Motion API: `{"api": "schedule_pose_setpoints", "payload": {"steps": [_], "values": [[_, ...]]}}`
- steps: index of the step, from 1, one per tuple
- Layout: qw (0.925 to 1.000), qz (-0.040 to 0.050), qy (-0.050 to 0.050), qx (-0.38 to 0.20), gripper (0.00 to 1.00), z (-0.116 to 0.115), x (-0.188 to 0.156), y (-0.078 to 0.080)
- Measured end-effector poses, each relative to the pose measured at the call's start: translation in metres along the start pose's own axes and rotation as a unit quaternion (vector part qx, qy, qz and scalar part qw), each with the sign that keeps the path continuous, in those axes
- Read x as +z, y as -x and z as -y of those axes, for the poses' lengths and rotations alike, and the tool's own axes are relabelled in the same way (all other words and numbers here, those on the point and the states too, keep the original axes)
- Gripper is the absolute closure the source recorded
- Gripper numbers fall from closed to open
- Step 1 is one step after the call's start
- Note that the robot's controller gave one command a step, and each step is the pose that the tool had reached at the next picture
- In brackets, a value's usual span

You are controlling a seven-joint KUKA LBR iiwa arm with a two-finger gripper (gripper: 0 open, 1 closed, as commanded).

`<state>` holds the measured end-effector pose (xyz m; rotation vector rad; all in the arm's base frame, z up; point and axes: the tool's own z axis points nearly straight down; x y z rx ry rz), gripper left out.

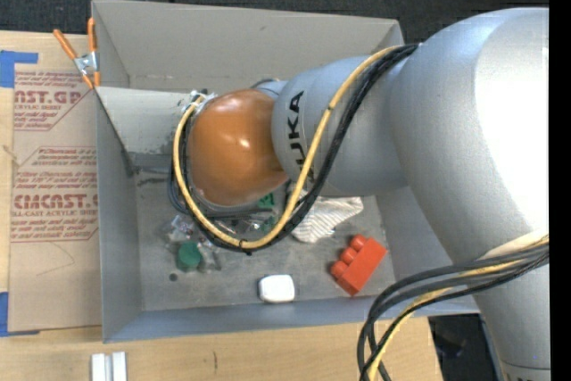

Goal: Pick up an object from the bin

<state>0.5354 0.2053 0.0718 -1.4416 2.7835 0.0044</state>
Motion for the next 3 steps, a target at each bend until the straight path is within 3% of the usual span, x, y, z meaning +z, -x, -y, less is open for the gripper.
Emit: {"api": "schedule_pose_setpoints", "payload": {"steps": [1, 2, 3], "values": [[1.0, 0.0001, 0.0, 0.0, 1.0, 0.0, 0.0, 0.0], [1.0, -0.0043, 0.003, -0.003, 1.0, 0.0, -0.034, 0.0], [0.9999, 0.0014, 0.0, 0.014, 1.0, 0.009, -0.076, -0.007]]}}
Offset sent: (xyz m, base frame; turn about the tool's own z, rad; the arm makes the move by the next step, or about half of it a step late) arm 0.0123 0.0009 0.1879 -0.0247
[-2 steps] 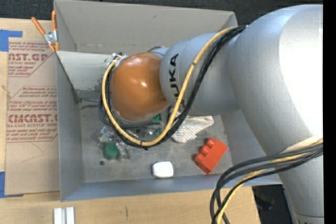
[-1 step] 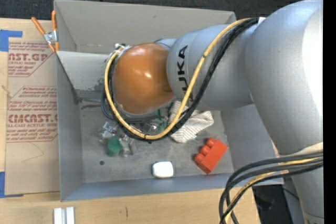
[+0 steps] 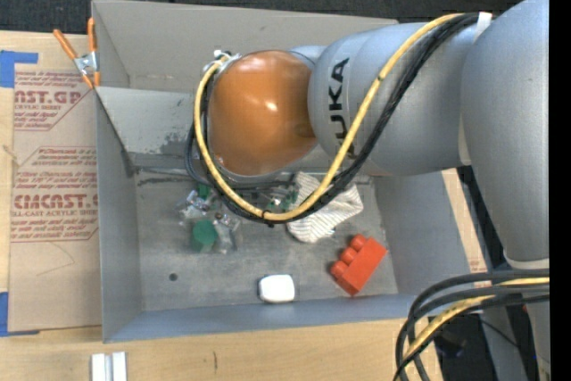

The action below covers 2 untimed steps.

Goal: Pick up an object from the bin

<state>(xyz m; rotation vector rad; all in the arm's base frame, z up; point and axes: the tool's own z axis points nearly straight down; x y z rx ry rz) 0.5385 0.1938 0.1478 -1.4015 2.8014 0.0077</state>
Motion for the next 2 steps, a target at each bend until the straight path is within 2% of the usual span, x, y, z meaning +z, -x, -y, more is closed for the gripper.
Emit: {"api": "schedule_pose_setpoints", "payload": {"steps": [1, 2], "values": [[1.0, -0.0051, 0.003, -0.007, 1.0, -0.005, -0.039, -0.007], [1.0, -0.0015, 0.002, -0.004, 1.0, -0.016, -0.1, 0.005]]}}
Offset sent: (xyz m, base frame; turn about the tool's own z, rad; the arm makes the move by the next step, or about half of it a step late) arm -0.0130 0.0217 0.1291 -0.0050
